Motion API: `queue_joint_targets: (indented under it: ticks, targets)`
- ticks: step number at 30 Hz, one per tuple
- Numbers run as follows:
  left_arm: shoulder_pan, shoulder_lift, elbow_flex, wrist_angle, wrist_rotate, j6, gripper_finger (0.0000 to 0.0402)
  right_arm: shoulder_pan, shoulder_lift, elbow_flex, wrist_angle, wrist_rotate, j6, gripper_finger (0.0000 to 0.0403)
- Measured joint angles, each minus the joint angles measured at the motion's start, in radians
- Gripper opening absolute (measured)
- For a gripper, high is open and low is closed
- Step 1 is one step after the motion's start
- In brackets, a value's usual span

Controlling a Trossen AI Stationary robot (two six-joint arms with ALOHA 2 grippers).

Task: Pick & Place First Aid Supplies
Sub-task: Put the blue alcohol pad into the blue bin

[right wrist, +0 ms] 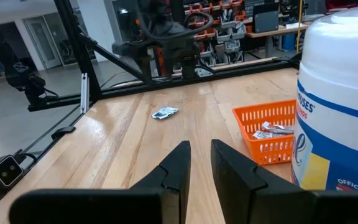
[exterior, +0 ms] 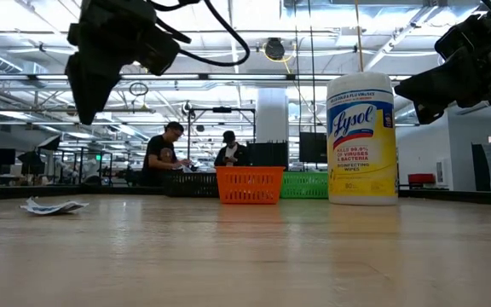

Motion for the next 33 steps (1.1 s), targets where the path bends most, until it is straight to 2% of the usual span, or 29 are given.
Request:
queue_joint_targets:
  ticks: [8,17,23,33]
  targets:
    - [-0.067,0.003,-0.005,0.004,0.000,-0.072,0.0250,0.000,0.000,0.000,0.000,0.000,0.000,0.0059]
    - [-0.132,0.020,-0.086,0.114,-0.019,-0.146,0.0250,0.000,0.000,0.000,0.000,0.000,0.000,0.0059]
    - [-0.163,0.098,-0.098,0.130,-0.032,-0.145,0.0250,0.000,0.000,0.000,0.000,0.000,0.000,0.0059]
    - [-0.166,0.220,-0.098,0.151,-0.158,-0.133,0.0250,0.000,0.000,0.000,0.000,0.000,0.000,0.0059]
